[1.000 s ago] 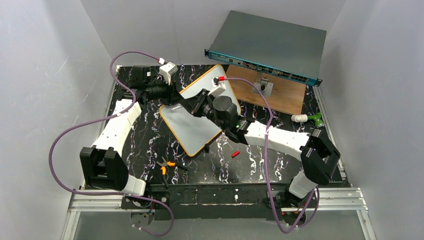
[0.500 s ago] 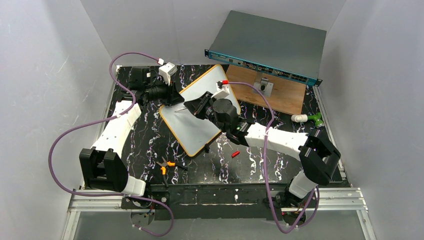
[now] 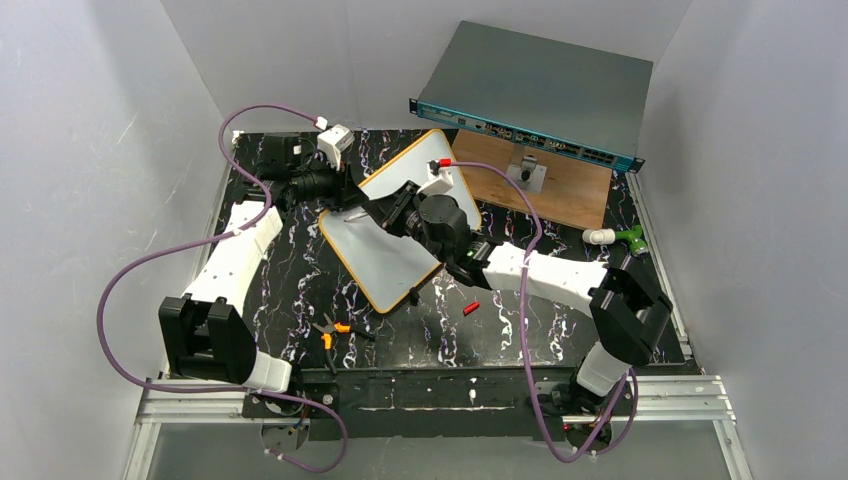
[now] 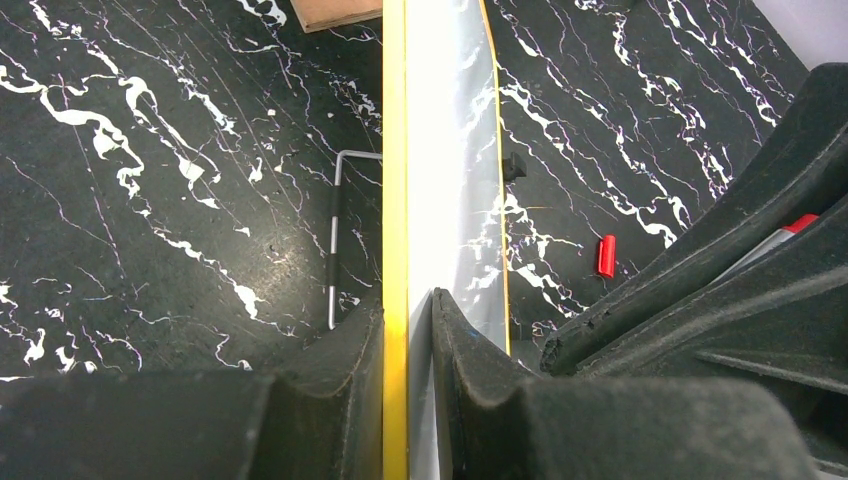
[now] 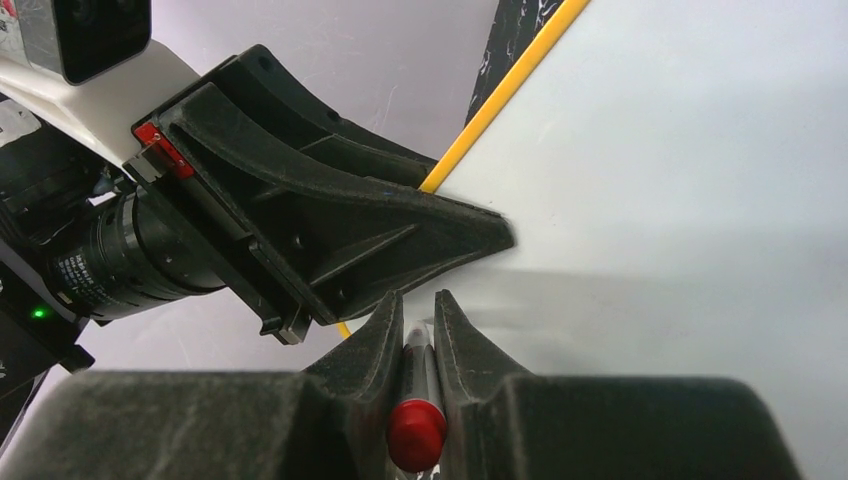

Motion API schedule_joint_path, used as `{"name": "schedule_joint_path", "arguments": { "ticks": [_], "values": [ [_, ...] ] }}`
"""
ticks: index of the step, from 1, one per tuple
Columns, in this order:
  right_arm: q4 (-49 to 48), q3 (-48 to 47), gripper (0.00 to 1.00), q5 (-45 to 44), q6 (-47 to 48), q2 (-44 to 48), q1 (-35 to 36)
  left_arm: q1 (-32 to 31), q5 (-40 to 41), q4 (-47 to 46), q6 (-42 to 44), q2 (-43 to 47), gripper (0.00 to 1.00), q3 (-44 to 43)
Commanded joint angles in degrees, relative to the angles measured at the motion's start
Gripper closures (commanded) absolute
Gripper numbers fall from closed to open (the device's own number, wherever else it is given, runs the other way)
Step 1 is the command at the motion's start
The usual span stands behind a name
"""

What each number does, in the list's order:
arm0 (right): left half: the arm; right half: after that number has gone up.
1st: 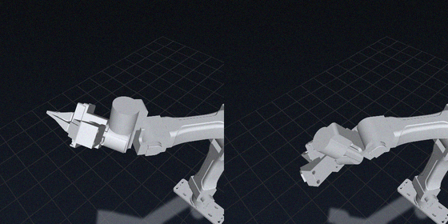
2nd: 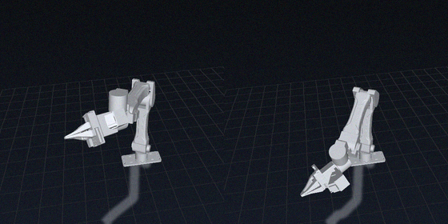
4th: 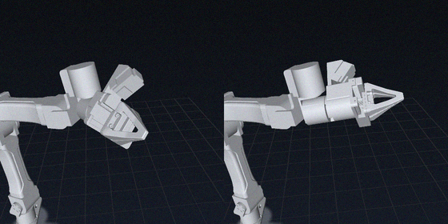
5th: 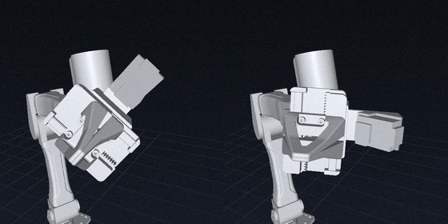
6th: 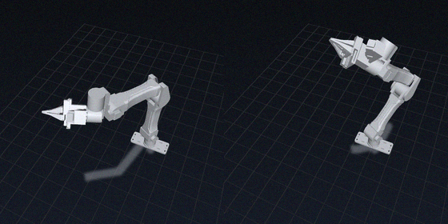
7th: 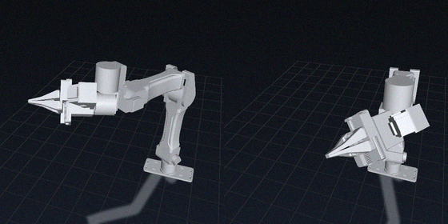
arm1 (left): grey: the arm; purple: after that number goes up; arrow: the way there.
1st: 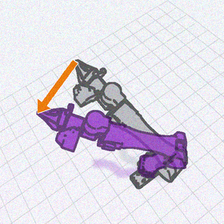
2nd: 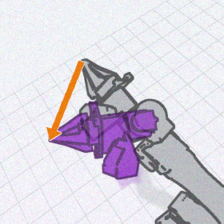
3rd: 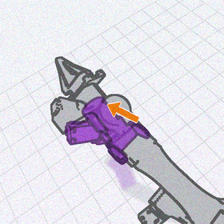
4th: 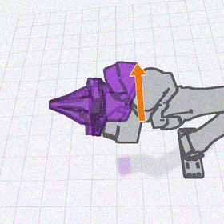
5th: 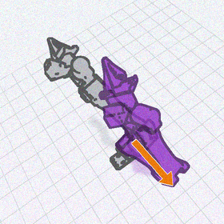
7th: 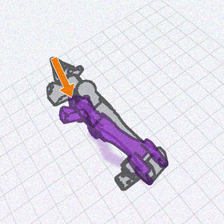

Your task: Write a sentence on the whiteboard

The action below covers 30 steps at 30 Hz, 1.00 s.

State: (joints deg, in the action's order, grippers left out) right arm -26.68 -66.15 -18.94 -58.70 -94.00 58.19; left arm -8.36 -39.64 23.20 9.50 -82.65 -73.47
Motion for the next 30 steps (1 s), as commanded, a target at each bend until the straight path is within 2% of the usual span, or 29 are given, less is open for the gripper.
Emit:
{"name": "schedule_joint_path", "arguments": {
  "ticks": [1, 30],
  "values": [
    [-1.73, -3.23, 0.99, -0.55, -0.93, -0.90, 0.41, -0.46, 5.64, 2.11, 4.95, 0.28, 1.00, 1.47],
    [5.62, -0.84, 0.99, -3.27, -2.08, -0.94, 0.43, -0.48, 4.99, 2.24, 5.54, 0.30, 1.00, 1.31]
  ]
}}
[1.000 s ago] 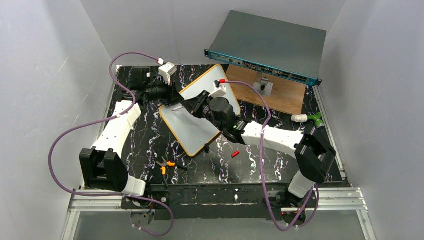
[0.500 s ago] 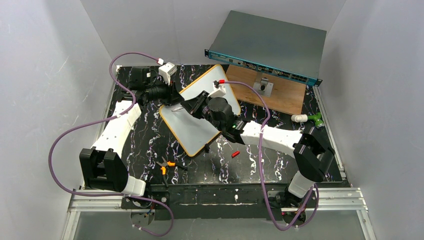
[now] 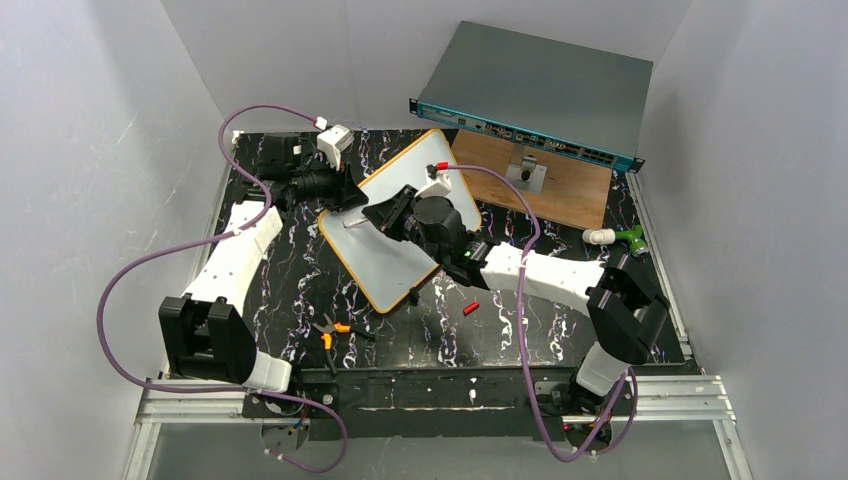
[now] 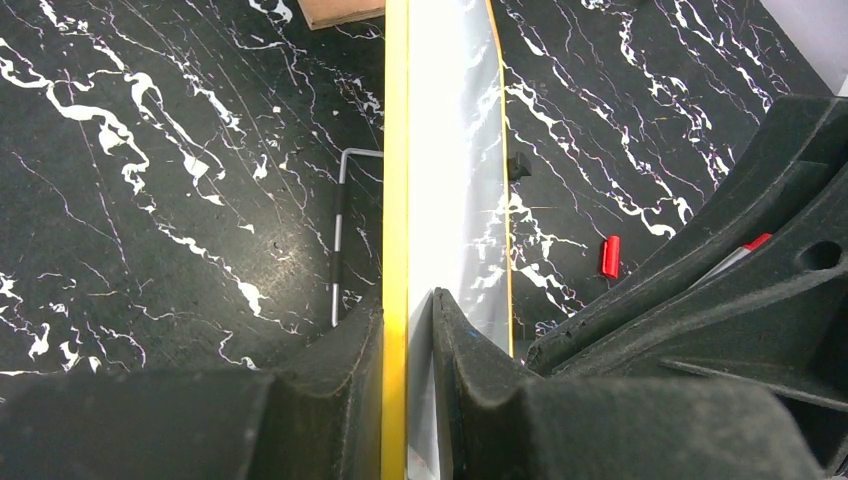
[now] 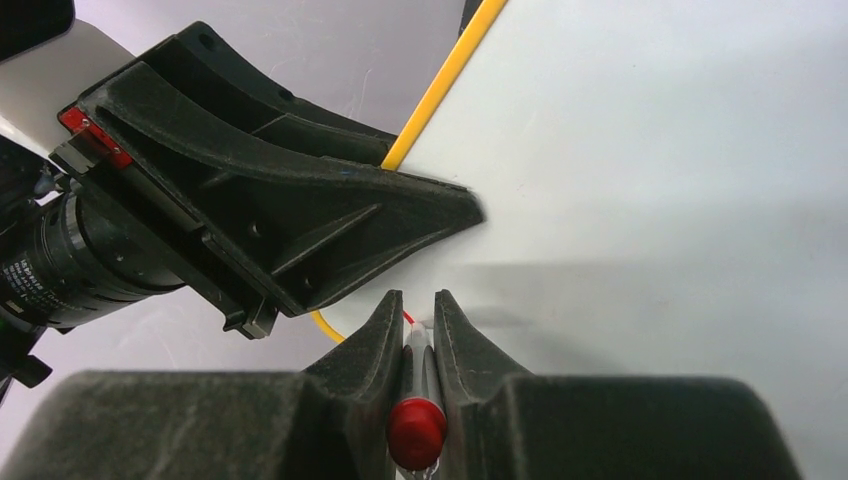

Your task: Write a sentence on the whiteboard

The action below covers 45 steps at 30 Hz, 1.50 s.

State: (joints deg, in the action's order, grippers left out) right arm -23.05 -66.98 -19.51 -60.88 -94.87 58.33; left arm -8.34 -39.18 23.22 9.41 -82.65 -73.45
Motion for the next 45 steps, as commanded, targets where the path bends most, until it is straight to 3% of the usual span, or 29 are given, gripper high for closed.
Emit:
{"name": "schedule_joint_path", "arguments": {
  "ticks": [1, 29, 45],
  "values": [
    [2.32, 0.09, 0.99, -2.80, 0.15, 0.02, 0.30, -0.51, 4.47, 2.24, 5.64, 0.22, 1.00, 1.23],
    [7.18, 1.70, 0.99, -1.63, -0.26, 1.53, 0.30, -0.52, 4.63, 2.39, 5.80, -0.49, 1.00, 0.03],
    [1.75, -2.49, 0.99, 1.26, 2.29, 3.99, 0.30, -0.45, 4.53, 2.61, 6.18, -1.00, 1.00, -0.59]
  ]
}}
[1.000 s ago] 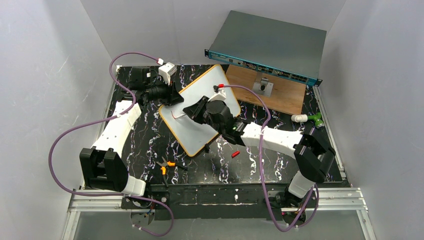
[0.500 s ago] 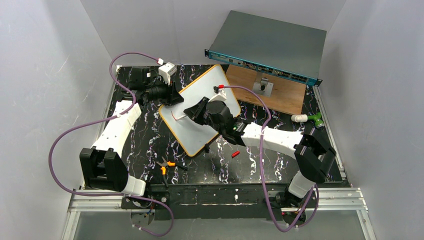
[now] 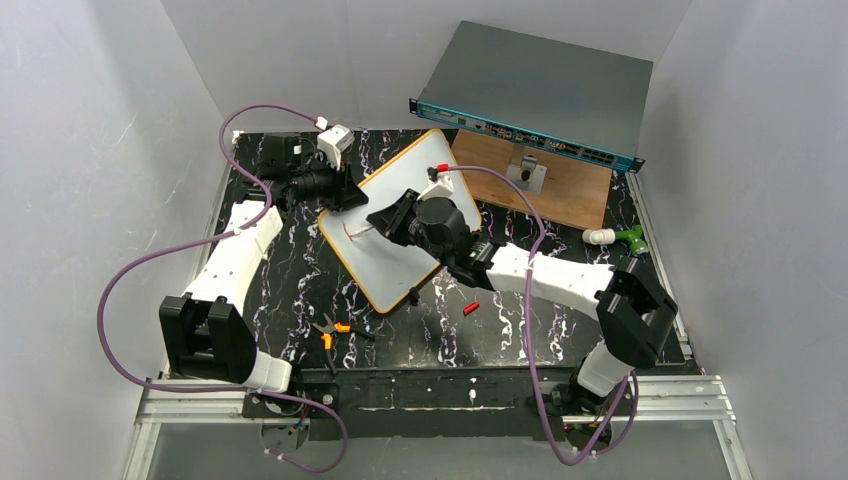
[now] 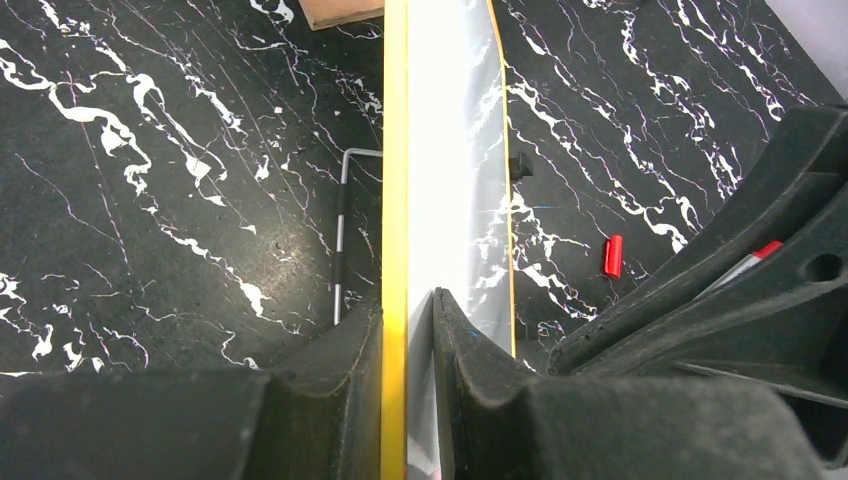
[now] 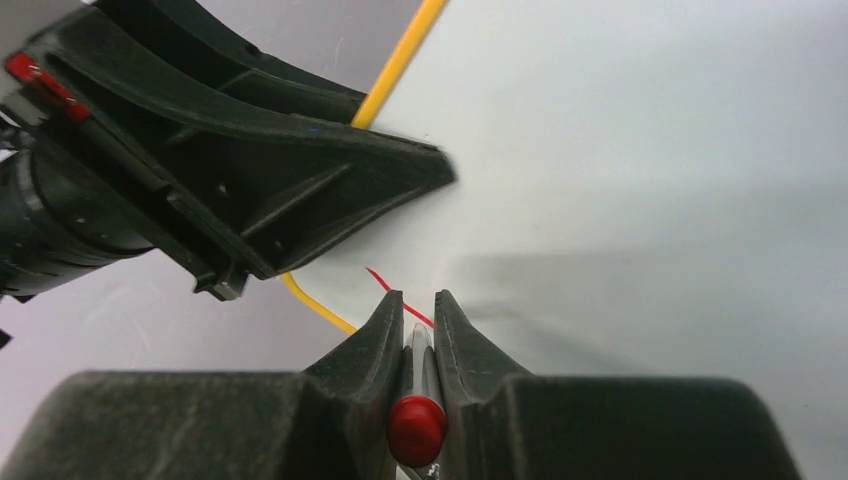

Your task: Write a sentence on the whiteboard

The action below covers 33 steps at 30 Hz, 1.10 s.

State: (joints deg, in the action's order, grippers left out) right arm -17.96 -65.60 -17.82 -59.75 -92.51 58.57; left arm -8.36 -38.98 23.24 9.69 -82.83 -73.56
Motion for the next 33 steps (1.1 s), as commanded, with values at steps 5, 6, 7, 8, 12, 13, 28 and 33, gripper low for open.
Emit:
{"name": "schedule_joint_path", "arguments": {
  "ticks": [5, 6, 7, 8, 12, 13, 28, 33],
  "values": [
    [-3.68, -6.55, 0.99, -0.62, 1.20, -0.21, 0.06, -0.47, 4.21, 2.59, 5.91, -0.87, 1.00, -0.61],
    [-3.69, -7.16, 0.99, -0.53, 1.40, -0.62, 0.06, -0.48, 4.20, 2.59, 5.89, -0.89, 1.00, -0.53],
    [-3.79, -7.65, 0.99, -0.62, 1.45, -0.84, 0.06, -0.51, 4.21, 2.57, 5.87, -0.86, 1.00, -0.51],
    [-3.79, -8.08, 0.99, -0.65, 1.50, -1.12, 0.06, -0.45, 4.19, 2.59, 5.86, -0.90, 1.00, -0.45],
    [-3.61, -9.37, 0.99, -1.33, 1.62, -2.28, -0.09, -0.48, 4.15, 2.67, 5.91, -0.89, 1.00, -0.55],
    [-3.43, -9.59, 0.99, -1.40, 1.65, -2.51, -0.12, -0.49, 4.11, 2.63, 5.88, -0.81, 1.00, -0.53],
    [-1.54, -8.09, 0.99, -3.63, -0.10, -3.76, -0.77, -0.50, 4.00, 2.86, 5.80, -0.08, 1.00, -0.20],
    [-0.70, -6.87, 0.99, -4.40, -0.20, -3.59, -1.04, -0.45, 4.05, 2.90, 5.83, -0.01, 1.00, -0.32]
  ]
}}
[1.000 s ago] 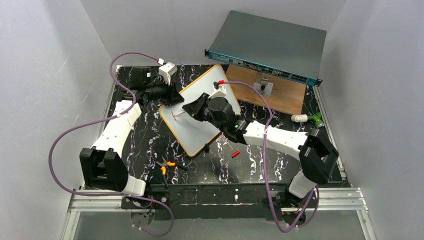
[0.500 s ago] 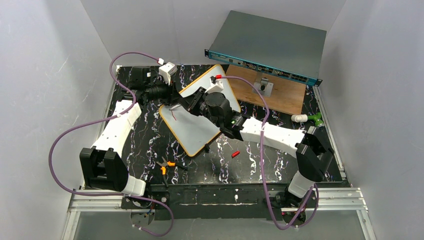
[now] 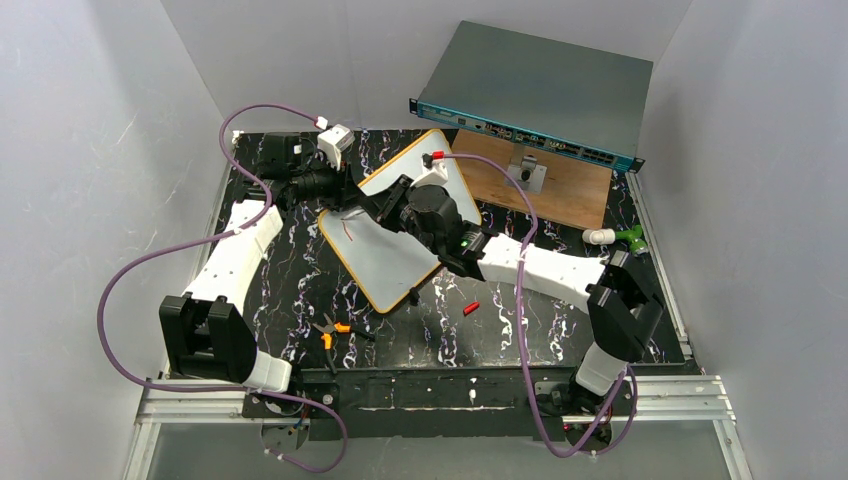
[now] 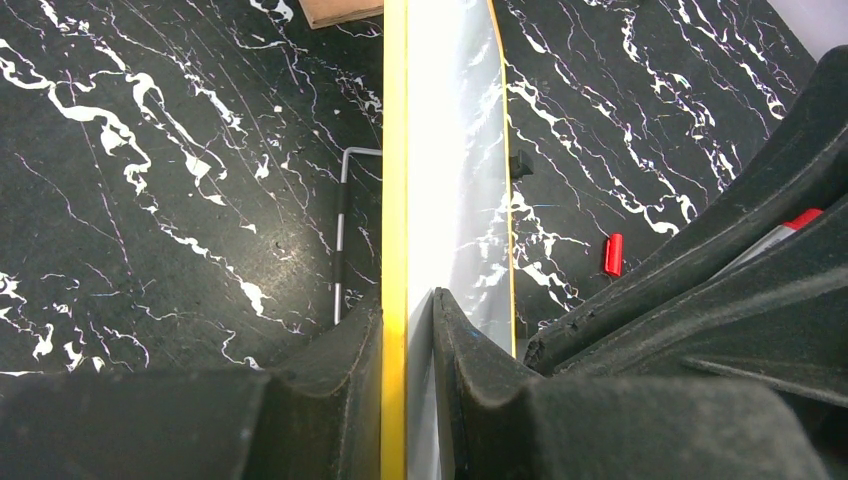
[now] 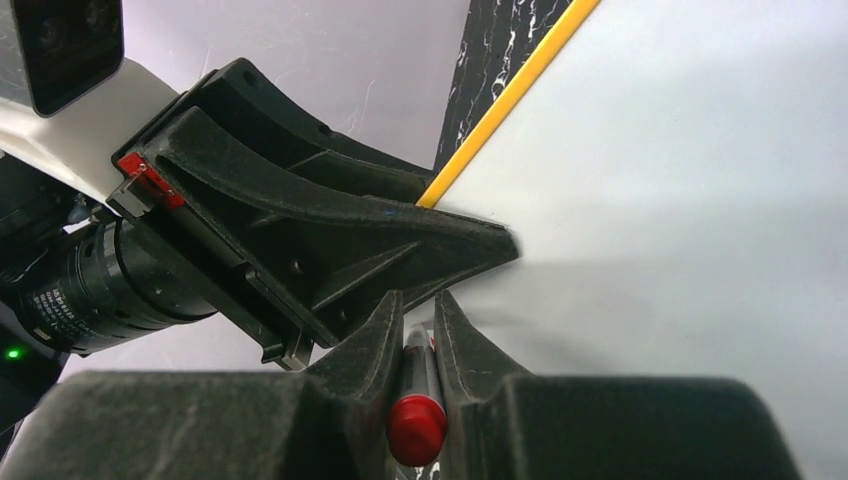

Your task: Write a sentence on the whiteboard

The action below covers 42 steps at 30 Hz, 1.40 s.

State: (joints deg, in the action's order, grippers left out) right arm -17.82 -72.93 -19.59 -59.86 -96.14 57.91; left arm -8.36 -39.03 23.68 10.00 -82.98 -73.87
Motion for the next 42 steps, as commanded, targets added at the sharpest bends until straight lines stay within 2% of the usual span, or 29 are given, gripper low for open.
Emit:
{"name": "schedule_joint_path", "arguments": {
  "ticks": [1, 11, 19, 42],
  "values": [
    [-0.69, 0.96, 0.99, -2.77, -0.15, 0.21, -0.42, -0.48, 4.10, 2.43, 5.55, 0.18, 1.00, 0.01],
    [0.90, 6.36, 0.99, -3.52, 0.17, 2.57, -1.09, -0.44, 3.87, 2.37, 5.45, -0.06, 1.00, -0.37],
    [1.91, 7.06, 0.99, -3.87, 0.86, 3.03, -1.35, -0.51, 3.95, 2.42, 5.48, -0.28, 1.00, -0.52],
    [0.40, -3.36, 0.99, -3.35, 3.47, -0.62, -1.57, -0.52, 3.52, 2.42, 5.58, -0.27, 1.00, -0.84]
  ]
}}
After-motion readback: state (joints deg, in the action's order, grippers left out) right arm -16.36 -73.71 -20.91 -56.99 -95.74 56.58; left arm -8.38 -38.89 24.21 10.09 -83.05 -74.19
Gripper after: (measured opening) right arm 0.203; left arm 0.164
